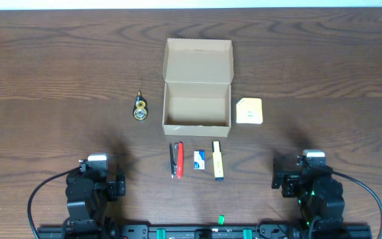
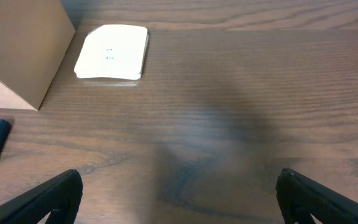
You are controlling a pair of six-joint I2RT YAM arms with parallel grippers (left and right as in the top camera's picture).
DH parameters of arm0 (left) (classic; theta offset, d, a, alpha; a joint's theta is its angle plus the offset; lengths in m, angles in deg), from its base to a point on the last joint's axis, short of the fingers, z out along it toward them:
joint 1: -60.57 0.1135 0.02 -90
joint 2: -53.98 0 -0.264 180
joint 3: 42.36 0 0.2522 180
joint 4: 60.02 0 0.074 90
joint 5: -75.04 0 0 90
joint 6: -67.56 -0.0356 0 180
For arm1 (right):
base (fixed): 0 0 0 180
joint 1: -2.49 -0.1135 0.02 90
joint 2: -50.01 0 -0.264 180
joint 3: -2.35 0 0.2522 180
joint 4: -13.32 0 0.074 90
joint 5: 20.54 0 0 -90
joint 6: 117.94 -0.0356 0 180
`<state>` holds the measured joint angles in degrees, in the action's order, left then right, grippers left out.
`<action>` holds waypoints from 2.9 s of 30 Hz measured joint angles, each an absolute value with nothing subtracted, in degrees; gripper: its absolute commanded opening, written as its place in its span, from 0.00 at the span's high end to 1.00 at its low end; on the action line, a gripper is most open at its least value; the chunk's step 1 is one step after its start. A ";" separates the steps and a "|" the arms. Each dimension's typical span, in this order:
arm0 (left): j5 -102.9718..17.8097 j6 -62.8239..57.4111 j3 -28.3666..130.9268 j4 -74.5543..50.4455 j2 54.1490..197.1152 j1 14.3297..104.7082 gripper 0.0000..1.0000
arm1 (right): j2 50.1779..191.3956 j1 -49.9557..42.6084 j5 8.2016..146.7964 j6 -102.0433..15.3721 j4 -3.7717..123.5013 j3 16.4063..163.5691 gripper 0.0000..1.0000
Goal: Pack container
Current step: 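Move the right gripper toward the yellow sticky-note pad, then lower the right gripper and grasp the yellow sticky-note pad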
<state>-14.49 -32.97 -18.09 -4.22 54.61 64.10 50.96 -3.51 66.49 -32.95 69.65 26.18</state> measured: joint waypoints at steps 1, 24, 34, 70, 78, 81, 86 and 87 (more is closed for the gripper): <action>-14.49 -32.97 -18.09 -4.22 54.61 64.10 0.04 | 50.96 -3.51 66.49 -32.95 69.65 26.18 0.01; -14.49 -32.97 -18.09 -4.22 54.61 64.10 0.05 | 50.96 -3.51 66.49 -32.95 69.65 26.18 0.00; -14.49 -32.97 -18.09 -4.22 54.61 64.10 0.05 | 50.96 -3.51 66.49 -32.95 69.65 26.18 0.01; -14.47 -32.97 -18.18 -4.37 54.59 64.10 0.05 | 117.63 -3.51 70.30 -41.26 86.83 88.93 0.00; -14.47 -32.97 -18.18 -4.37 54.59 64.10 0.05 | 130.68 -3.51 72.48 -41.39 87.09 94.87 0.01; -14.47 -32.97 -18.18 -4.37 54.59 64.10 0.05 | 134.15 -3.51 73.55 -41.41 85.51 94.87 0.01; -14.49 -32.97 -18.18 -4.35 54.59 64.10 0.05 | 137.87 -3.51 74.34 -41.39 82.21 94.87 0.01; -14.49 -32.97 -18.18 -4.35 54.59 64.10 0.05 | 138.28 -3.51 74.62 -41.39 81.75 94.87 0.01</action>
